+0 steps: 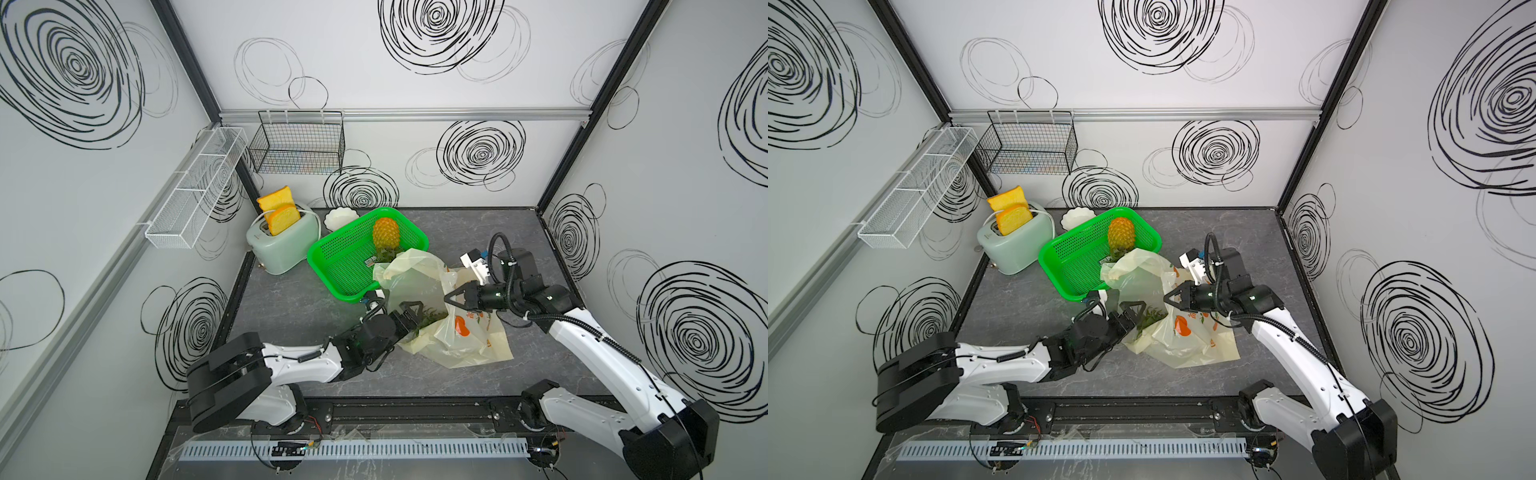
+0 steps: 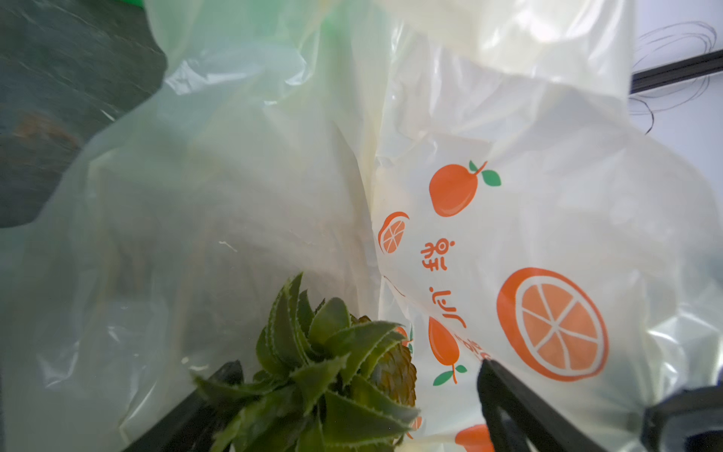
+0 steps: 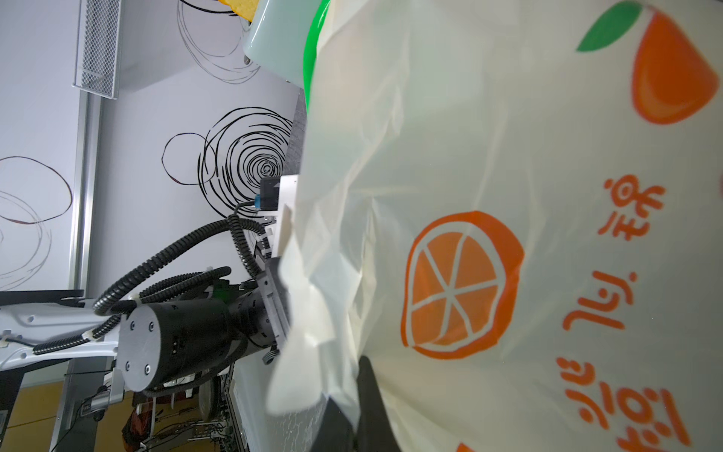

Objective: Place the pineapple into a plastic bag & tie a knot
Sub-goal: Adjust the pineapple in the plastic bag, then pick up the pineapple from the basket.

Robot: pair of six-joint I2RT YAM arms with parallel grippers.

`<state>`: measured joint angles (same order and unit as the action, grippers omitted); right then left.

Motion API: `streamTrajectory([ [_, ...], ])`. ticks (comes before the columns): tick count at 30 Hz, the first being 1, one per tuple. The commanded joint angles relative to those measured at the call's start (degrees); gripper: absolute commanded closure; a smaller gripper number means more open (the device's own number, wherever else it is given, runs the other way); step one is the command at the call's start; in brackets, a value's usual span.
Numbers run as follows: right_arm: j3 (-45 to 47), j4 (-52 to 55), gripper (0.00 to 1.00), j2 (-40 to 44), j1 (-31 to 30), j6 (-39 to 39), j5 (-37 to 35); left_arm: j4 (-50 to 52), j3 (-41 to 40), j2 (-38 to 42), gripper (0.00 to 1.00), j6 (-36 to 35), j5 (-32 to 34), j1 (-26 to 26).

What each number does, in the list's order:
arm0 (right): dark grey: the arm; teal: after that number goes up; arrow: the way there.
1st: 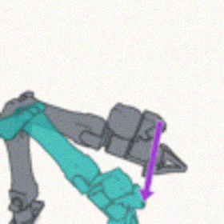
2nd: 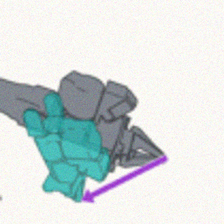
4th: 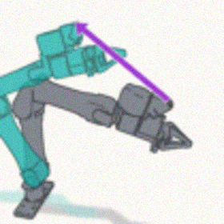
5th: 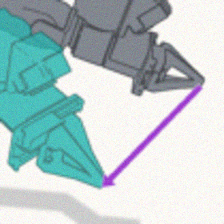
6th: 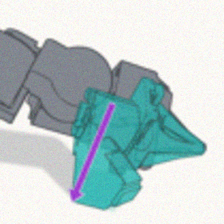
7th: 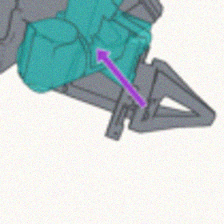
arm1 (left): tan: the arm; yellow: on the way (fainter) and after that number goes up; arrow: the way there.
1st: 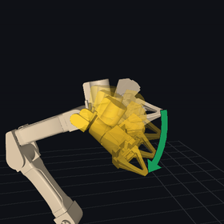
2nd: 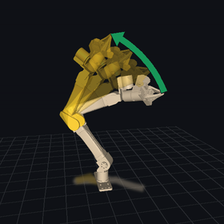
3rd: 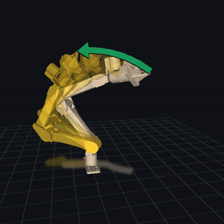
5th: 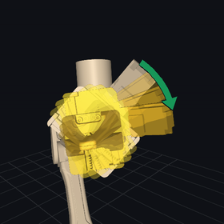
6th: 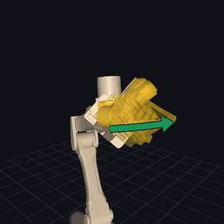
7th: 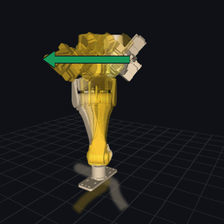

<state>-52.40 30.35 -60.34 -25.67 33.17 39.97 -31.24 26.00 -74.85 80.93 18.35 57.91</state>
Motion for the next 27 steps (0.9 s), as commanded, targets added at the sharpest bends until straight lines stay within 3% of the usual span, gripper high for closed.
streamTrajectory([
  [1, 0.3, 1.1, 1.00, -0.7, -0.2, -2.1, -1.0, 12.4, -0.8, 7.0, 0.03, 3.0, 7.3, -0.4],
  [4, 0.5, 1.5, 1.00, -0.7, -0.2, -2.7, -1.4, 23.6, -1.1, 14.5, 0.03, 2.8, 11.8, -0.3],
  [7, 0.7, 1.7, 1.00, -0.7, -0.2, -2.9, -1.3, 28.1, -0.6, 21.1, 0.03, -5.1, 14.8, -2.3],
  [9, 0.7, 2.2, 1.00, -0.7, -0.3, -3.3, -1.6, 28.8, 0.9, 24.0, 0.01, -14.7, 11.8, -7.3],
  [12, 0.2, 3.4, 1.00, -0.6, -0.3, -4.3, -2.1, 32.5, 6.3, 23.8, 0.01, -25.8, -1.0, -19.5],
  [16, 0.2, 4.4, 1.00, -0.8, -0.3, -5.6, -2.5, 36.0, 16.9, 15.9, 0.02, -44.0, -13.9, -30.7],
  [19, 0.7, 4.7, 1.00, -0.8, -0.3, -6.5, -2.9, 40.6, 26.3, 7.5, 0.03, -52.2, -18.8, -35.8],
  [22, 1.5, 6.4, 1.00, -0.2, -0.4, -8.6, -4.7, 41.9, 33.5, -1.0, 0.02, -55.0, -22.6, -38.1],
  [27, 3.5, 10.3, 1.00, 0.9, -0.3, -12.0, -8.8, 42.8, 42.9, -15.0, 0.03, -53.2, -26.6, -38.9],
])
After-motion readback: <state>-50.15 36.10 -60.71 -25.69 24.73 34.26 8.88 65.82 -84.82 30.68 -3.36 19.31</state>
